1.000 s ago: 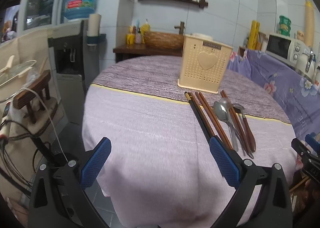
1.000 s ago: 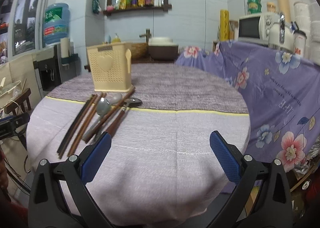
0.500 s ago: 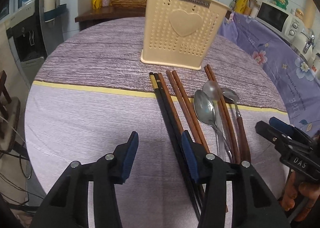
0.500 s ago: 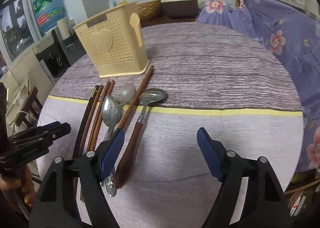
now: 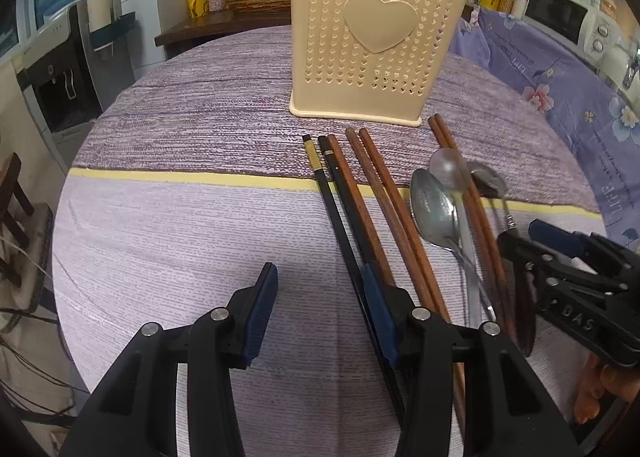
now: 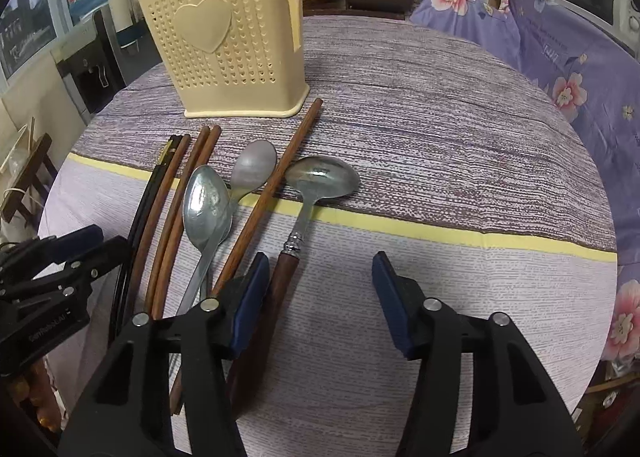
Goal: Organize utensils
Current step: 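Move left tool to the black yellow-tipped chopstick while right tool approaches the wooden-handled ladle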
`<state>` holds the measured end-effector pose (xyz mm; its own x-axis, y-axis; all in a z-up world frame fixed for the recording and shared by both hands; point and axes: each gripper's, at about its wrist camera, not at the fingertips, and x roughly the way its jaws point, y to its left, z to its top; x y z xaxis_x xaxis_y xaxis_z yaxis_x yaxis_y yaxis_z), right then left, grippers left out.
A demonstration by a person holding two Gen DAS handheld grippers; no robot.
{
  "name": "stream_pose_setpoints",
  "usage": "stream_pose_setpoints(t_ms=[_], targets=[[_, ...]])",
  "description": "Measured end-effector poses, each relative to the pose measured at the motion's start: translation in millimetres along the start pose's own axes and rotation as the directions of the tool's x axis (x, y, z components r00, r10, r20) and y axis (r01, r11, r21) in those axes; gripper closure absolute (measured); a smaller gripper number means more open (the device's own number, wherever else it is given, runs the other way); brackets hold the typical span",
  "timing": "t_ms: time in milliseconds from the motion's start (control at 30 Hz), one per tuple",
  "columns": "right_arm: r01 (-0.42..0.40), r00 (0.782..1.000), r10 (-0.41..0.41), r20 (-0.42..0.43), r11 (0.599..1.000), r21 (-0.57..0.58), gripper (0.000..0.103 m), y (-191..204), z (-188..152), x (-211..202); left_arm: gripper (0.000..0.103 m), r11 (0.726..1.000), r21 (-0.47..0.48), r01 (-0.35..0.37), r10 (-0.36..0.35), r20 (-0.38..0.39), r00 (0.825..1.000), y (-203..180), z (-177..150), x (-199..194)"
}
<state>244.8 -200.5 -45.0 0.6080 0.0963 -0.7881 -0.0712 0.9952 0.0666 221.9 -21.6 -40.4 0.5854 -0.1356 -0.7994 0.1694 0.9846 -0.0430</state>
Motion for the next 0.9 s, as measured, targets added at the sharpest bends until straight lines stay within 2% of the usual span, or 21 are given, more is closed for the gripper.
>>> stream_pose_setpoints(t_ms=[67,133,267,300,367,400,500,600,667,900], targets=[[0.011,1.000,-0.011,-0.004,1.000,-0.014,0.060,-3,0,-1,0.056,1.000,0.017,-0.011,0.011,-0.007,1.000,1,2,1],[0.038,0.999,-0.038,-0.008,0.999,-0.023,0.060,-11,-1,-4,0.056,1.000,0.017,-0.010,0.010,-0.013,1.000,5,3,1],[0.036,0.999,-0.036,-0.024,0.999,0.002,0.060,-31,-2,-4,0.055,1.000,-0.007,-0.016,0.016,-0.023,1.000,22,3,0],[0.030,0.999,-0.030,-0.023,0.999,0.017,0.059,-33,-1,-4,0.055,1.000,-0.017,-0.019,0.019,-0.028,0.999,26,6,2],[-0.006,1.000,0.008,-0.025,0.998,0.070,0.040,-40,4,-2,0.055,0.999,-0.039,-0.012,0.011,-0.033,0.999,31,9,4],[-0.014,0.999,0.016,-0.028,0.997,0.073,0.039,-40,7,-1,0.054,0.999,-0.045,-0.008,0.006,-0.034,0.999,32,12,5],[-0.012,1.000,0.013,-0.028,1.000,0.027,0.039,-28,15,3,0.054,0.999,-0.038,-0.015,0.013,-0.045,0.999,30,19,11],[-0.031,0.997,0.031,-0.064,1.000,-0.001,0.041,-21,24,11,0.054,0.999,-0.052,0.004,-0.007,-0.062,0.998,32,27,14],[-0.021,0.996,0.020,-0.088,1.000,-0.017,0.048,-19,31,19,0.054,0.998,-0.061,0.012,-0.016,-0.071,0.997,35,31,17],[-0.011,0.988,0.000,-0.153,0.998,-0.066,0.049,-9,57,40,0.056,0.998,-0.055,-0.003,-0.003,-0.108,0.994,34,48,29]])
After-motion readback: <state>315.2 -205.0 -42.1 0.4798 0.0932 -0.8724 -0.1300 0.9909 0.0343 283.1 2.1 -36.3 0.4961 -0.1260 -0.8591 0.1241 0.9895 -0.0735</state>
